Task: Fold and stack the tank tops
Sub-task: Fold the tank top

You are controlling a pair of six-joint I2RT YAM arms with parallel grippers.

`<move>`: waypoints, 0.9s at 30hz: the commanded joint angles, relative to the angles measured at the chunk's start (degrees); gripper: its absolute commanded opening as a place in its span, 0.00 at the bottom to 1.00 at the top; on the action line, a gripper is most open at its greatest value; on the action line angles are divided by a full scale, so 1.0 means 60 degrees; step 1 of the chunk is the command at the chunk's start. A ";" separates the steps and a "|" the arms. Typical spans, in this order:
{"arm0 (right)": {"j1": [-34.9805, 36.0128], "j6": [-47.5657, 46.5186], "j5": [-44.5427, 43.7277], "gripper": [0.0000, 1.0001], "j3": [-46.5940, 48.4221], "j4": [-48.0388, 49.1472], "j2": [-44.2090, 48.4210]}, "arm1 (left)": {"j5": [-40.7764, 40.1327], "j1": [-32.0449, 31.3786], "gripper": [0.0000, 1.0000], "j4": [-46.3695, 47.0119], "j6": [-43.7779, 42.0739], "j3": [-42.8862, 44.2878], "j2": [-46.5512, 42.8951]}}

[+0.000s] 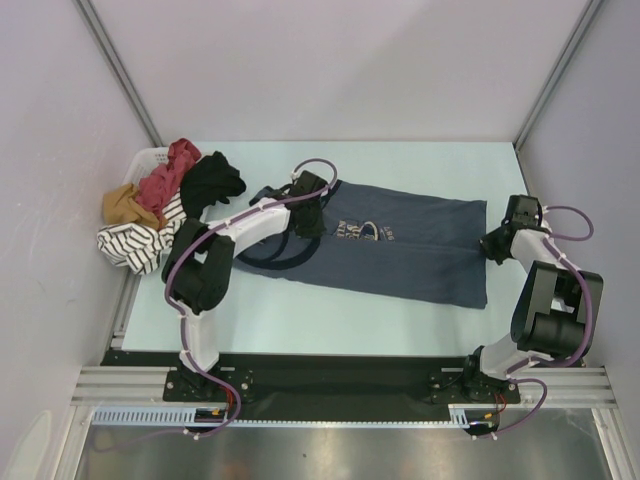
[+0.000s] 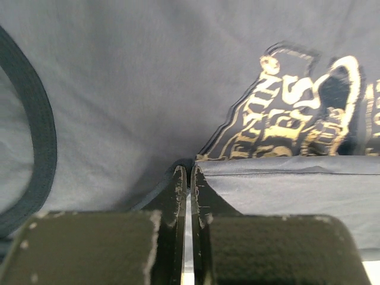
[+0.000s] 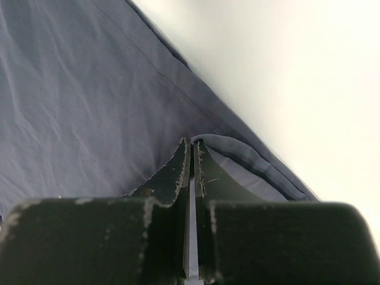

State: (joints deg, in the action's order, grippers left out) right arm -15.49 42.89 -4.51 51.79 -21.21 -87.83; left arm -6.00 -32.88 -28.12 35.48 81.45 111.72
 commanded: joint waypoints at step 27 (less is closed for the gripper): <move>-0.0232 -0.1420 0.0911 0.33 0.1767 0.1089 -0.0726 | -0.0043 0.0499 0.82 -0.0368 -0.1590 0.3151 0.0656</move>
State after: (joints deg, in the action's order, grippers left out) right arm -17.10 39.70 -2.02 57.39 -18.22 -92.86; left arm -8.40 -31.07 -31.99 30.26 93.78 119.02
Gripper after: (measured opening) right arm 0.329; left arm 0.771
